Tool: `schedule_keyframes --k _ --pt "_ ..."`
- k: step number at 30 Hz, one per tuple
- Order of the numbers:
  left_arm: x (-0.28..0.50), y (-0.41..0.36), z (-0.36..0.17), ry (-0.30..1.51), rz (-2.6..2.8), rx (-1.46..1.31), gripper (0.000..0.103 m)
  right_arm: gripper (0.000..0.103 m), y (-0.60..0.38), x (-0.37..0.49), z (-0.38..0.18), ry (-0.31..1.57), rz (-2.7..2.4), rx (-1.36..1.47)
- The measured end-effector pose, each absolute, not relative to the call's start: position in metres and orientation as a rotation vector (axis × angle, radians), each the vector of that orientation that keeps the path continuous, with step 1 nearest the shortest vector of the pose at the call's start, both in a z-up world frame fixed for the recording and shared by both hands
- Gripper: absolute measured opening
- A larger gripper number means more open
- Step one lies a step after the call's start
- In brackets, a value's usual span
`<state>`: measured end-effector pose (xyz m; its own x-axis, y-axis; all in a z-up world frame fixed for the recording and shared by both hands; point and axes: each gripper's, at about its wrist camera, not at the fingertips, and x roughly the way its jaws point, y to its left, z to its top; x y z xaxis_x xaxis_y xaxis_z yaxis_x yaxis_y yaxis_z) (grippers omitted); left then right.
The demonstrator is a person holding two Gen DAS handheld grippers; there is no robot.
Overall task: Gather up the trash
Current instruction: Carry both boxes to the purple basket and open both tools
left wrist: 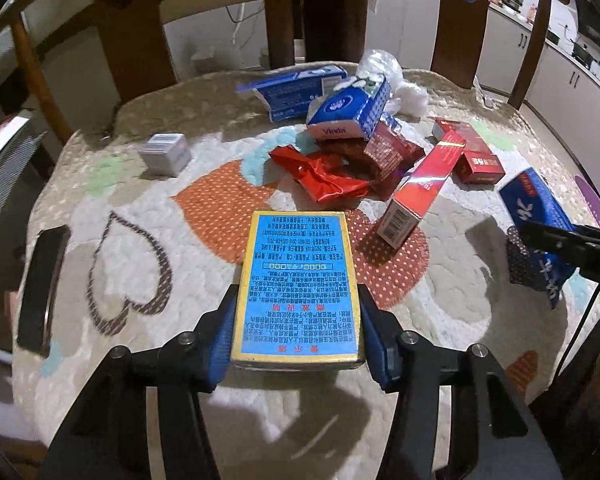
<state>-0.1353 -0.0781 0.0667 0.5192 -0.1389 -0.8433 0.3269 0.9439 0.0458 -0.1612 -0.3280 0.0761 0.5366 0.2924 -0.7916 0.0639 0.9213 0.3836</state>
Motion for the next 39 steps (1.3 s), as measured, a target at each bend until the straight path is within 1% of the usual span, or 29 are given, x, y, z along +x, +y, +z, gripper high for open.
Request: schedule_keyframes --k 7,13,19,26,29,33,39 --pt "-0.154 -0.091 0.098 0.934 -0.313 0.217 0.054 0.053 -0.372 -0.199 0.097 0.930 0.060 0.425" --pt "-0.159 -0.141 0.125 0.885 -0.444 0.238 0.054 0.053 -0.432 -0.238 0.112 0.868 -0.064 0.483" --pt "-0.153 -0.230 0.134 0.894 -0.637 0.275 0.054 0.053 -0.509 -0.283 0.113 0.836 -0.244 0.526" --pt "-0.152 -0.367 0.125 0.935 -0.851 0.314 0.054 0.053 -0.607 -0.324 0.095 0.804 -0.413 0.623" --pt "-0.153 -0.429 0.115 0.984 -0.939 0.310 0.054 0.053 -0.635 -0.333 0.085 0.797 -0.450 0.655" --pt "-0.161 -0.491 0.105 1.025 -1.025 0.316 0.054 0.053 -0.660 -0.340 0.074 0.791 -0.480 0.704" --pt "-0.179 -0.553 0.098 1.018 -1.088 0.358 0.054 0.055 -0.683 -0.342 0.060 0.783 -0.489 0.751"
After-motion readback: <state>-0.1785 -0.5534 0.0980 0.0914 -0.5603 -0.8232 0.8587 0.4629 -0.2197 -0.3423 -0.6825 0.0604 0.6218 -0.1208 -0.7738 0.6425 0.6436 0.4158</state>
